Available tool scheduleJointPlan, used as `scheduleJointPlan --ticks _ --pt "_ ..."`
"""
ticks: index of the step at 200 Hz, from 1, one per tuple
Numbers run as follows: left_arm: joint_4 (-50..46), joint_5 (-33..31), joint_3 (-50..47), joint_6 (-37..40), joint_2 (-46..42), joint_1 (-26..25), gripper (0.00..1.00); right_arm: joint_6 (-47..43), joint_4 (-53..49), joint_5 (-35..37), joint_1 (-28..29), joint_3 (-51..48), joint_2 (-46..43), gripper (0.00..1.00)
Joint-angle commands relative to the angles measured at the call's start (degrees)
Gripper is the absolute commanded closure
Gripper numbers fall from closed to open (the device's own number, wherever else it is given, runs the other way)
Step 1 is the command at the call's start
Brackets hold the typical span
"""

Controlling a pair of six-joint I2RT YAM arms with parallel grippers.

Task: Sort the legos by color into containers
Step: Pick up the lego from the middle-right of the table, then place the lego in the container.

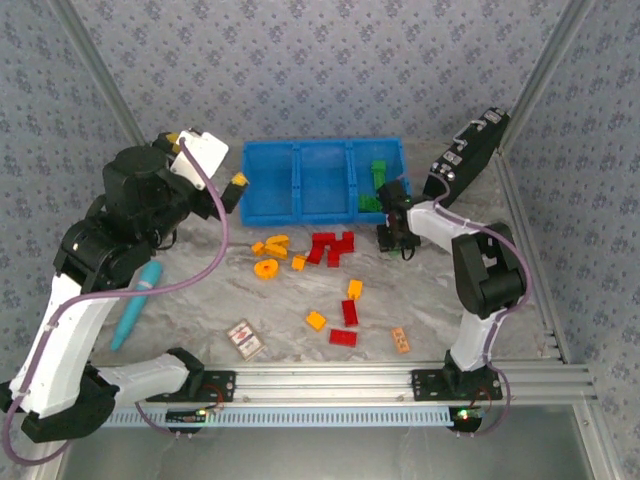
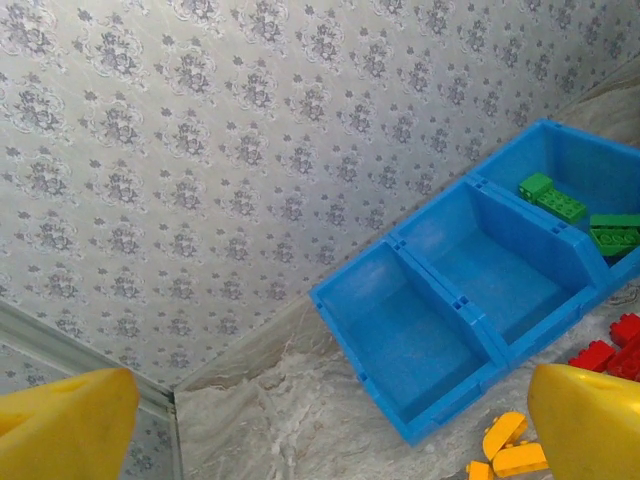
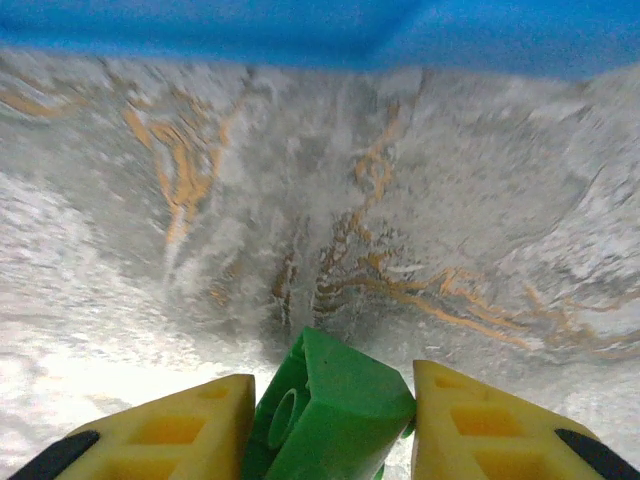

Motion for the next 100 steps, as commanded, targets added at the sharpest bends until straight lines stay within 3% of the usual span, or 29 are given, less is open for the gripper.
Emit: scheduleJointPlan --ticks 1,37,100 --pt "1.4 -1.2 0.3 1.3 -1.4 -0.2 0.0 -1.1 -3.7 -0.6 -0.1 4.9 -4.3 0.61" --pt "1.5 -1.3 0.2 2.0 -1.9 -0.2 0.0 -4.1 -4.4 -0.1 -0.2 13.1 -2.8 0.6" --pt "1.8 -1.2 0.2 3.3 -1.8 -0.2 0.0 -6.8 -4.0 -1.7 -1.7 31.6 11.3 0.6"
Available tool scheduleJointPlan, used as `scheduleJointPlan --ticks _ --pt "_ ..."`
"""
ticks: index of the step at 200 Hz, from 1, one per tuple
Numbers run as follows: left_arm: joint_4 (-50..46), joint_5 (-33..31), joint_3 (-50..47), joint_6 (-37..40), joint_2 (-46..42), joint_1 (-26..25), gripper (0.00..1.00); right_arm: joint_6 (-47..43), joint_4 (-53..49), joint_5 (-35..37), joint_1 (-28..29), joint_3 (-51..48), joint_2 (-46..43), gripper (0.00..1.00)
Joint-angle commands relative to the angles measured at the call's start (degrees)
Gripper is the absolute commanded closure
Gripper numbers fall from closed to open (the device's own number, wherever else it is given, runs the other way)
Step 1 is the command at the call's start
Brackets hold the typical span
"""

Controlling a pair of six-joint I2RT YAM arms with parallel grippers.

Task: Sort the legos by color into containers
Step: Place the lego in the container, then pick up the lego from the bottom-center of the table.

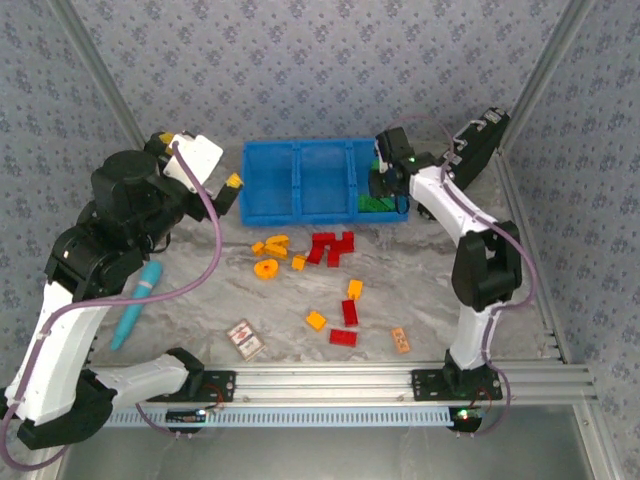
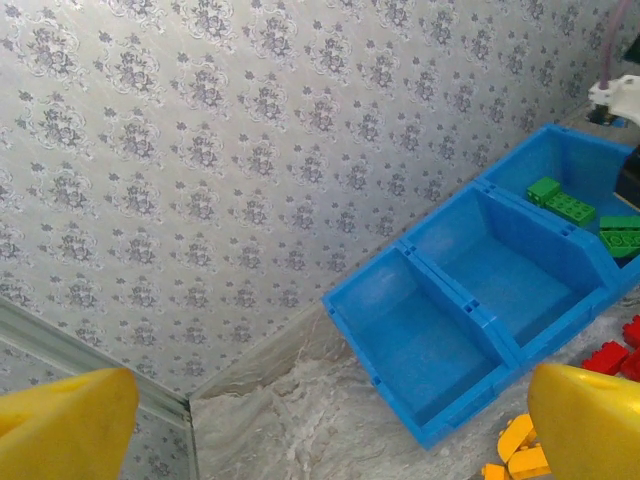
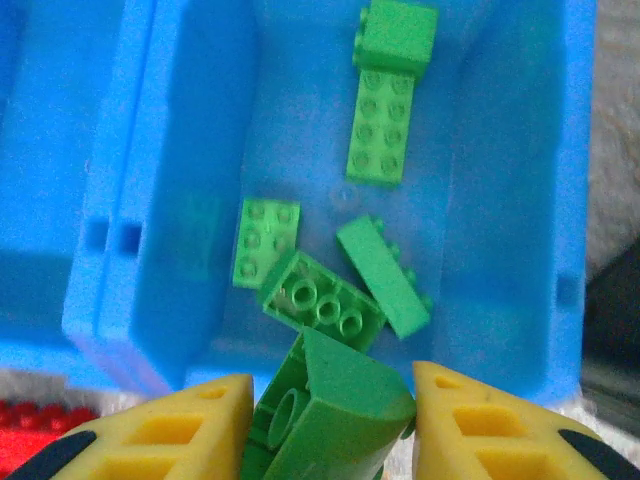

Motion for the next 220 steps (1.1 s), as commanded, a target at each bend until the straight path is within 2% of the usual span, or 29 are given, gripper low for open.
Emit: scheduleJointPlan --ticks 1,41,101,120,156,183,220 --pt "1.7 -1.0 0.3 1.3 -0.5 -0.2 0.0 -1.8 -1.1 -1.5 -0.8 5.6 6.2 0.6" --pt "1.4 -1.0 1.3 3.0 0.6 -0.2 0.0 -1.6 0.5 -2.9 -1.6 11.7 14.8 0.56" --pt "-0.2 -1.4 5.6 2.2 3.4 -0.2 0.0 -3.0 1.4 -2.8 -1.6 11.3 13.1 0.45" --pt "-0.3 -0.9 5.7 2.0 3.8 -0.2 0.0 -4.5 1.6 -2.1 -1.7 9.1 9.7 0.37" --pt "-0.7 0.8 5.7 0.9 4.4 -0.2 0.0 -4.7 2.7 -2.2 -1.5 0.6 -0.1 0.32" --pt "-0.8 1.5 5.3 0.0 4.0 -0.2 0.0 0.4 3.8 -4.7 -0.4 -10.7 -8.3 0.35" --pt "-0.1 2.3 4.6 -0.3 3.3 -0.2 0.0 11.6 6.3 -1.3 4.9 -26.6 -21.0 0.34"
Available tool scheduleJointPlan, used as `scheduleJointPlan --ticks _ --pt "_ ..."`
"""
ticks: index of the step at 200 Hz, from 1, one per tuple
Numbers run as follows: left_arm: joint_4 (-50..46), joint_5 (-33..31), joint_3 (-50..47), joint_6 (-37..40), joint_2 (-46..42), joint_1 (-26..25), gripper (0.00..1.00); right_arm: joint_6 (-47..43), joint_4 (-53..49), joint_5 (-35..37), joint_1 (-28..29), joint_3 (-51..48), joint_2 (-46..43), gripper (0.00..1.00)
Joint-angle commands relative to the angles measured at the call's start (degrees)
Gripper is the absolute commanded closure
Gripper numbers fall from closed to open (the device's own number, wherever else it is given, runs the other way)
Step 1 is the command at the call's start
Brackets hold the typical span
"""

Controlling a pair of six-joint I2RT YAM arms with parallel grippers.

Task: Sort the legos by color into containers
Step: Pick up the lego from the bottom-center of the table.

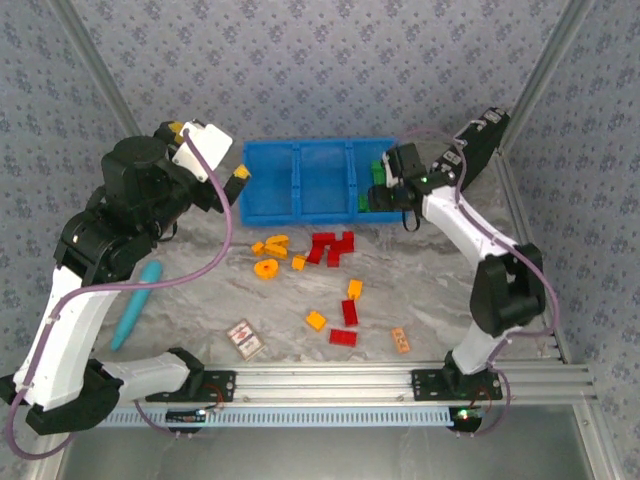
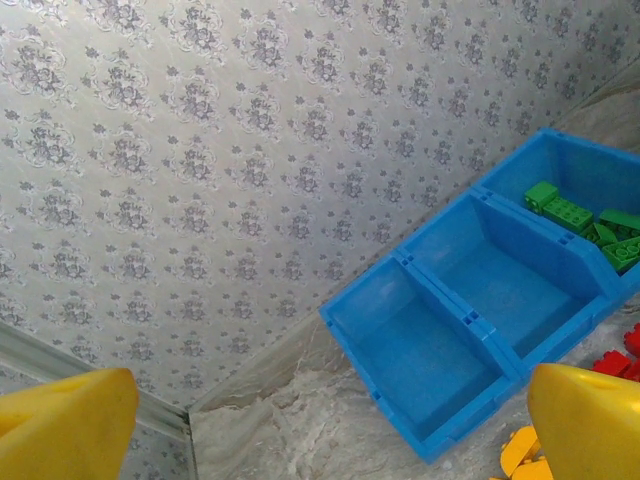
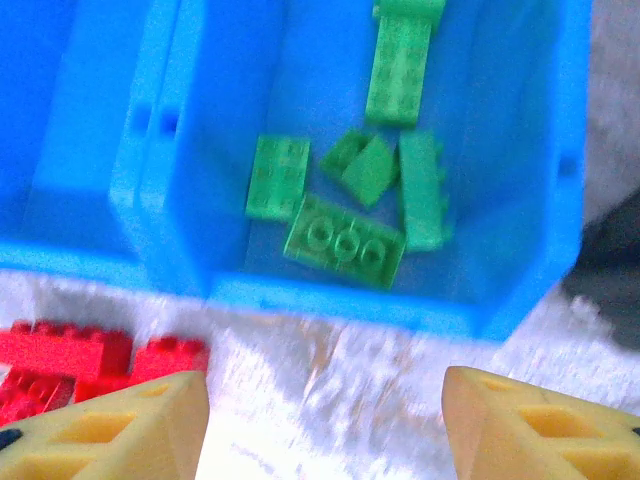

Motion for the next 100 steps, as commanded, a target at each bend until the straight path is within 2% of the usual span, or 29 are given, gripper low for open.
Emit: scheduleJointPlan --ticks 1,26,46,74,100 --pt "0.4 1.4 0.3 -1.0 -1.1 -0.2 0.0 9.6 0.8 1.7 3.5 -8.4 -6.4 0.34" --pt "0.1 2.1 0.1 -1.4 -1.3 -0.2 0.0 20.2 5.2 -0.6 7.1 -18.4 -14.5 0.34" --pt "0.9 2.4 -1.2 -1.5 -2.1 -0.2 0.0 27.2 7.3 -0.9 11.0 -22.6 -18.4 0.33" --pt "1.4 3.0 -2.1 -1.5 -2.5 -0.2 0.0 32.6 7.1 1.7 16.1 -25.0 -19.6 0.33" --pt "2.1 3.2 -3.1 -1.5 -3.5 -0.2 0.0 36.1 8.4 0.4 17.9 -27.1 -17.4 0.32"
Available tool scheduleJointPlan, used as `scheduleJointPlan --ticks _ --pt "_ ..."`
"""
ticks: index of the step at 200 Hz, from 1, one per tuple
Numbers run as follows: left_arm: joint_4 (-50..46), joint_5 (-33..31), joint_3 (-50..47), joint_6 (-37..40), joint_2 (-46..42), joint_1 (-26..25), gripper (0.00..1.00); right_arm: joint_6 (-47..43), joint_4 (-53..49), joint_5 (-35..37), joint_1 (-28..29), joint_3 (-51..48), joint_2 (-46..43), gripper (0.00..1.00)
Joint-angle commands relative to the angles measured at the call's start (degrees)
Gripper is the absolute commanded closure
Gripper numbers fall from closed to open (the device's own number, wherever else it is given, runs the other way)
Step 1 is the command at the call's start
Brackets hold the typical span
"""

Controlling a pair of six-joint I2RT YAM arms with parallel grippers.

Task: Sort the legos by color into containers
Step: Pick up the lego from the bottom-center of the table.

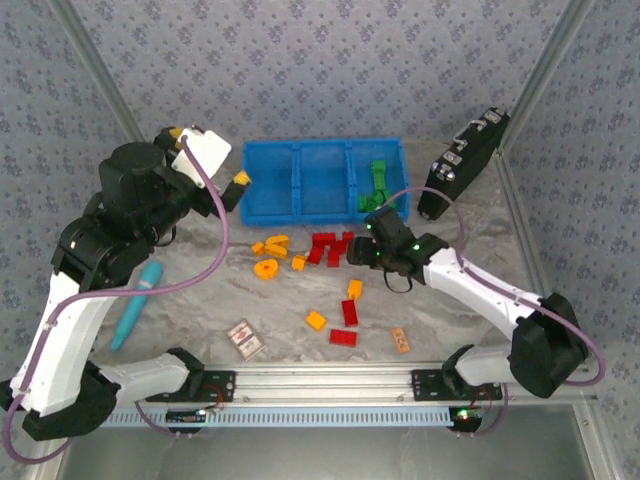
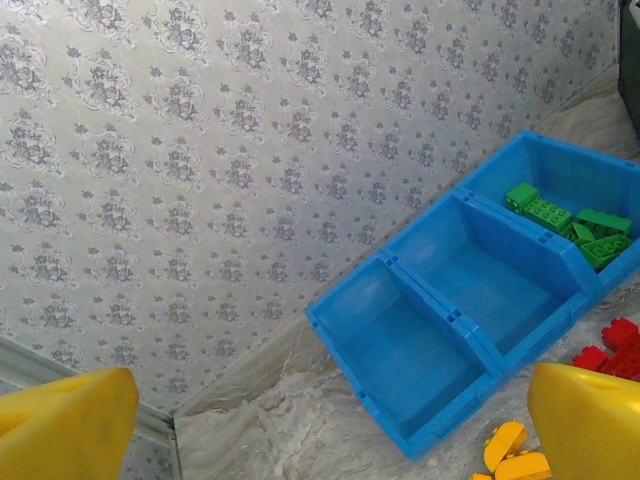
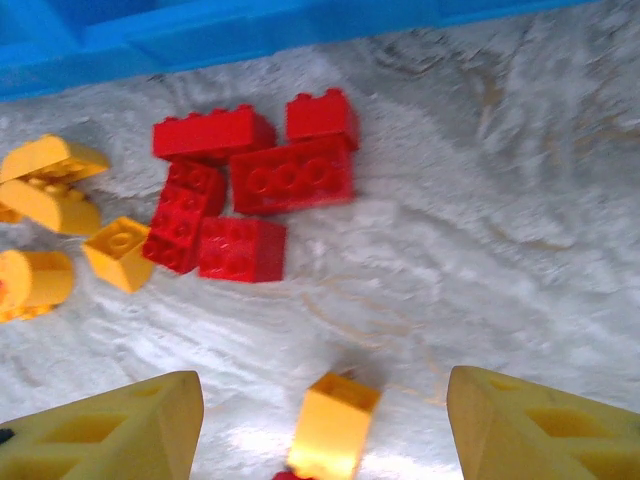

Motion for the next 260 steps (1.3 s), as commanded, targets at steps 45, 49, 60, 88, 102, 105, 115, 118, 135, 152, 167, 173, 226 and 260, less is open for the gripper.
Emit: scheduleJointPlan --ticks 45,49,60,88,102,105,115,118,135,152,167,173,226,260 --pt "2.2 0.5 -2.3 -0.8 -4.2 -0.2 0.0 9.5 3.1 0.7 3.9 -3.7 5.4 0.32" --pt "2.3 0.5 -2.5 -0.8 -4.4 -0.2 0.0 9.5 3.2 0.6 4.0 -3.7 5.7 0.32" --pt "2.5 0.4 -3.0 -0.8 -4.9 -0.2 0.0 9.6 3.5 0.5 4.4 -3.5 6.8 0.32" --pt "2.9 0.1 -3.9 -0.3 -5.5 -0.2 0.0 9.8 3.7 0.3 5.5 -2.8 11.0 0.32" --pt "3.1 0.0 -4.1 -0.3 -5.7 -0.2 0.0 9.9 3.8 0.7 6.0 -2.7 12.7 0.32" --pt "3.1 0.1 -4.1 -0.3 -5.8 -0.2 0.0 9.8 3.8 0.8 6.1 -2.7 13.1 0.32" --pt "3.1 0.0 -4.4 -0.2 -6.1 -0.2 0.0 9.8 3.7 1.0 6.4 -2.5 14.0 0.33" --pt "3.2 0.0 -4.4 -0.2 -6.2 -0.2 0.0 9.9 3.6 1.1 6.5 -2.6 14.3 0.33" --pt "3.3 -0.3 -4.7 0.0 -6.6 -0.2 0.0 9.7 3.1 1.6 6.9 -2.4 15.4 0.33" --pt "3.4 -0.3 -4.9 0.1 -6.9 -0.2 0.0 9.5 2.6 1.9 7.1 -2.1 16.1 0.34" --pt "3.6 -0.5 -5.3 0.2 -7.0 -0.2 0.0 9.2 2.1 2.4 7.0 -2.1 16.6 0.35" --pt "3.6 -0.4 -5.3 0.2 -7.0 -0.2 0.0 9.0 1.9 2.5 7.0 -1.9 16.8 0.36" --pt "3.7 -0.9 -5.6 0.5 -7.6 -0.3 0.0 8.0 1.9 2.3 7.0 -1.5 19.6 0.43" --pt "3.7 -1.0 -6.0 0.7 -8.1 -0.2 0.0 6.7 1.7 2.0 7.0 0.3 21.1 0.54"
